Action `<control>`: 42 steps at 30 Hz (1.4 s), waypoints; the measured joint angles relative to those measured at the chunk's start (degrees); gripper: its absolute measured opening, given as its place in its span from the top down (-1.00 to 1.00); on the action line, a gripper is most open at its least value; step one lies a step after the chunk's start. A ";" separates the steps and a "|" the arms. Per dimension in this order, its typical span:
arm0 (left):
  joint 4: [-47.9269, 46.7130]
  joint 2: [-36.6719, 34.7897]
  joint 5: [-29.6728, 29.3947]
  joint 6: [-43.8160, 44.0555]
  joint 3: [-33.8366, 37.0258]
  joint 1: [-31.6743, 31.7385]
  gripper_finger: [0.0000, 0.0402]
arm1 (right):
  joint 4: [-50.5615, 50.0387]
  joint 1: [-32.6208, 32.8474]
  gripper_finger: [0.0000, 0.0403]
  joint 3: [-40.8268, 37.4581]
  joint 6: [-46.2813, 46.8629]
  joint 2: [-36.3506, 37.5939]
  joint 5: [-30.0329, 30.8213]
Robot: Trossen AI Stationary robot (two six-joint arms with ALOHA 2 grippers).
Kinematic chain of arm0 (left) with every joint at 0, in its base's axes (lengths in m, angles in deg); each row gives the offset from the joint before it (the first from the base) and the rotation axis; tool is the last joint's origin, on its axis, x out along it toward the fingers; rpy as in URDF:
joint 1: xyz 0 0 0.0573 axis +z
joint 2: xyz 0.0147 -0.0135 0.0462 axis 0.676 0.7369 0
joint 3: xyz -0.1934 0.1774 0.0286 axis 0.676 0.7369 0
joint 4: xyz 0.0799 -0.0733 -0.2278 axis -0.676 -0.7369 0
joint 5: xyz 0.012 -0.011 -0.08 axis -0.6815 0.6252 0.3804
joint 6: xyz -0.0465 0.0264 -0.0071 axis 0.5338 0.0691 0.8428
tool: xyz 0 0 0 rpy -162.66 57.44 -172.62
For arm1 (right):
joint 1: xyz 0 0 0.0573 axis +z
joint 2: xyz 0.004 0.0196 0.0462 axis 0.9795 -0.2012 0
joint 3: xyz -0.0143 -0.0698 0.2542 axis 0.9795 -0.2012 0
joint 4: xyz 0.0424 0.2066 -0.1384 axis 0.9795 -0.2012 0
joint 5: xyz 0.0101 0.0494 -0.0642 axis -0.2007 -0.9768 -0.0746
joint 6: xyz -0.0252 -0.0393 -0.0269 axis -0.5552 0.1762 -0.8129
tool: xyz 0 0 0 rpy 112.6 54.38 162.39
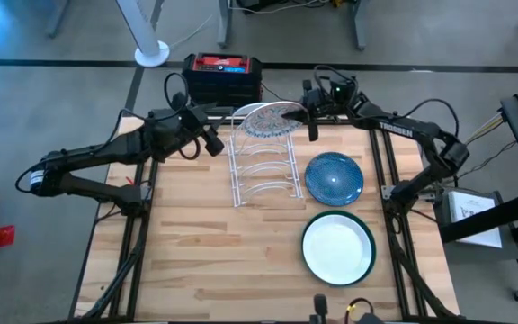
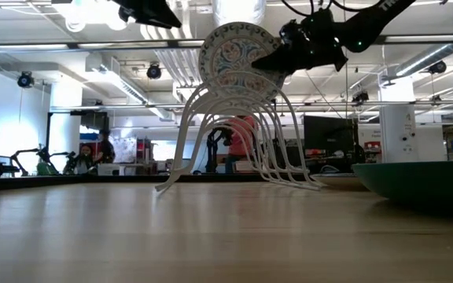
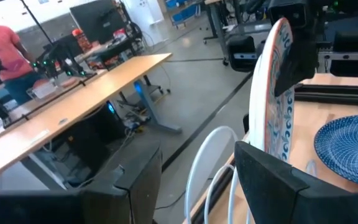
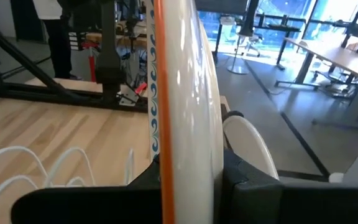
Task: Sort dishes
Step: Put the white patterned plate into the dish rack
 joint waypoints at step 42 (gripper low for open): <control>-1.67 1.11 -2.43 1.06 0.04 0.00 0.04 | -5.47 3.59 0.86 -0.05 -1.50 -6.97 7.15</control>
